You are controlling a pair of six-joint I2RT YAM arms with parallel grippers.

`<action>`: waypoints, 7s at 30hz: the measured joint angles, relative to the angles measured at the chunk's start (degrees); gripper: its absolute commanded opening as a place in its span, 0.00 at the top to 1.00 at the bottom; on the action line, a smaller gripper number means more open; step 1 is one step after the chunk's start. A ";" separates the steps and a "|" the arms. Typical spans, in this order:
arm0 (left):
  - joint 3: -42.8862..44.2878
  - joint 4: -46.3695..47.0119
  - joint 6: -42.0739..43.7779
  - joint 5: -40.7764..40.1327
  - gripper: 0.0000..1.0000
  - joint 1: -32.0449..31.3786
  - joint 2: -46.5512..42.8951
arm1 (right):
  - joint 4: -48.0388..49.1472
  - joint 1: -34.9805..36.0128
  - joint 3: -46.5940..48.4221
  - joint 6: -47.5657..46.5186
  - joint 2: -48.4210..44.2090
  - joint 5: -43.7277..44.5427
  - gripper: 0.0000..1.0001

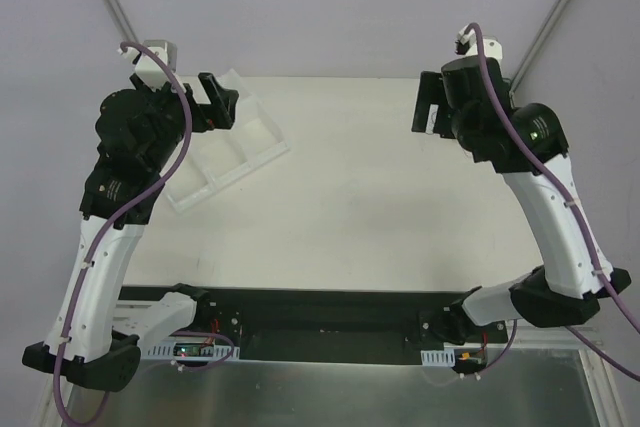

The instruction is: Untangle the cables

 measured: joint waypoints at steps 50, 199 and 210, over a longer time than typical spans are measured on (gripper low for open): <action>-9.14 -18.29 -22.36 21.42 0.24 -1.99 11.72 | 44.89 -24.85 -41.35 20.96 28.76 -67.52 0.70; 49.59 -1.70 -14.10 14.23 1.00 -17.11 16.46 | 28.30 -25.46 -43.74 14.08 24.55 -25.51 0.52; 25.66 -5.20 -14.27 6.69 1.00 -13.44 15.23 | 25.03 -24.24 -47.80 2.54 7.41 -32.98 0.45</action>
